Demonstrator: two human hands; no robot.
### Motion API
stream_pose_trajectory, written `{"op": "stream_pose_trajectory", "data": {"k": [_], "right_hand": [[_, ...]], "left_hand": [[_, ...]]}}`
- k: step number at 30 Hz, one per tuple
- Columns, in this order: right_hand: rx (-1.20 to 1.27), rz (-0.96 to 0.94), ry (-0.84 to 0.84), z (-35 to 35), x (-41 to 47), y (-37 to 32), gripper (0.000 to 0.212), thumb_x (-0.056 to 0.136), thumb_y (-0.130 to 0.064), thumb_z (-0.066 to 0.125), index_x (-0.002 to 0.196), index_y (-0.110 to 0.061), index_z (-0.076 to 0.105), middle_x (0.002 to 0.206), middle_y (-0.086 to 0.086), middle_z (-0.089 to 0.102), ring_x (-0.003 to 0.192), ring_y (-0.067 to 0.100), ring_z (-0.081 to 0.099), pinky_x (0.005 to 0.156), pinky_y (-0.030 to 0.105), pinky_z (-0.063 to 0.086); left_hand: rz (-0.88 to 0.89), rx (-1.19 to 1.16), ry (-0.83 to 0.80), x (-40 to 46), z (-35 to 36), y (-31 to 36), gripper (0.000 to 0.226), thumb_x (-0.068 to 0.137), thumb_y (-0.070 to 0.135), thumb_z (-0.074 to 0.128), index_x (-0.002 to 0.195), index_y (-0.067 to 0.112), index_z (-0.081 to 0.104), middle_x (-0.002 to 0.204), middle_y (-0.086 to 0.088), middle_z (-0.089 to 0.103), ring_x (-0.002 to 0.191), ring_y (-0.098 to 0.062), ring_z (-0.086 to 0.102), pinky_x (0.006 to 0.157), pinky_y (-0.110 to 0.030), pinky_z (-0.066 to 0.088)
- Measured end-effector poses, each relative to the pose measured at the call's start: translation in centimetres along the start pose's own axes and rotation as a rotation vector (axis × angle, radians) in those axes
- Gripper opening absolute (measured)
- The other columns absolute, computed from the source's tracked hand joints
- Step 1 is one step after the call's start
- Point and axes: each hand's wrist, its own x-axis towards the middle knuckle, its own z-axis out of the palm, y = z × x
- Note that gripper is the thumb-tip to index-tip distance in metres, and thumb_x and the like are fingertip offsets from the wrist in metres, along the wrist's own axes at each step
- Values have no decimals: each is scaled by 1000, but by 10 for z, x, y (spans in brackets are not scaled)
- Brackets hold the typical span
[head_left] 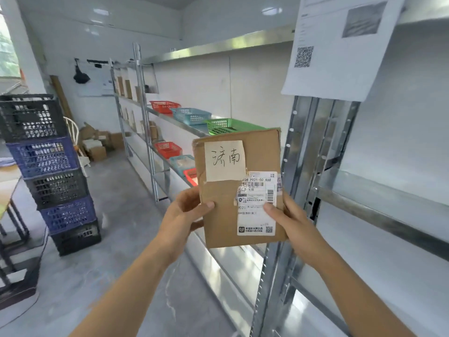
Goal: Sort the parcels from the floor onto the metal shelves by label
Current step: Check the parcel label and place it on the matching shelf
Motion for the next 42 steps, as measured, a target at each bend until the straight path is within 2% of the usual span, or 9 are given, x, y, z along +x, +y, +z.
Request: {"op": "stream_pose_trajectory", "data": {"k": [2, 5, 8, 11, 15, 19, 24, 31, 42], "right_hand": [[2, -19, 74, -8, -20, -3, 76, 81, -51, 71, 152, -48, 45, 134, -18, 73, 124, 11, 70, 112, 49, 51], [10, -23, 233, -22, -55, -2, 63, 91, -40, 70, 150, -41, 50, 134, -13, 74, 124, 16, 71, 110, 53, 52], [13, -2, 393, -46, -101, 6, 48, 101, -26, 65, 147, -39, 54, 133, -9, 74, 123, 19, 71, 105, 56, 55], [-43, 20, 497, -67, -146, 3, 48, 102, -27, 64, 147, -40, 52, 135, -8, 73, 127, 21, 69, 104, 55, 57], [-73, -7, 646, -100, -204, -15, 59, 95, -32, 70, 149, -39, 49, 141, -7, 70, 131, 22, 66, 108, 54, 54], [-87, -12, 788, -129, -267, -29, 61, 92, -32, 72, 149, -36, 49, 142, -6, 69, 133, 22, 64, 109, 55, 52], [-108, -5, 978, -159, -359, -41, 61, 90, -31, 71, 148, -36, 50, 140, -6, 69, 129, 20, 66, 105, 51, 56], [-102, 4, 1286, -196, -537, -61, 44, 101, -21, 63, 140, -36, 52, 130, -14, 73, 124, 16, 68, 76, 26, 60], [-147, 55, 1671, -264, -863, -117, 45, 100, -29, 66, 142, -36, 53, 133, -12, 72, 117, 15, 73, 82, 41, 66]], "left_hand": [[9, -26, -63, -3, 14, -6, 48, 91, 4, 71, 138, 11, 64, 114, 4, 80, 112, -21, 73, 73, -20, 58], [-32, -24, -237, -10, 40, -16, 45, 98, 21, 61, 142, 32, 63, 128, 17, 75, 111, -1, 70, 80, -27, 58], [-108, -47, -440, -17, 76, -23, 57, 88, 39, 64, 145, 45, 58, 140, 18, 69, 116, -6, 69, 76, -41, 62], [-106, -81, -528, -33, 114, -32, 57, 88, 38, 64, 144, 45, 59, 142, 15, 68, 113, -4, 71, 68, -30, 61], [-121, -117, -620, -57, 163, -45, 63, 85, 34, 69, 146, 43, 58, 148, 15, 64, 124, -9, 69, 81, -45, 63], [-136, -179, -753, -89, 220, -51, 57, 83, 29, 69, 138, 45, 63, 141, 19, 68, 116, -1, 72, 75, -28, 64], [-210, -221, -935, -142, 294, -63, 57, 83, 27, 70, 139, 39, 63, 143, 15, 67, 113, -1, 72, 70, -26, 63], [-298, -215, -1193, -273, 426, -75, 59, 82, 26, 73, 140, 36, 63, 146, 13, 66, 115, -5, 71, 69, -28, 62], [-377, -212, -1506, -568, 628, -83, 47, 96, 20, 64, 139, 40, 64, 143, 12, 68, 128, -17, 67, 79, -36, 65]]}}
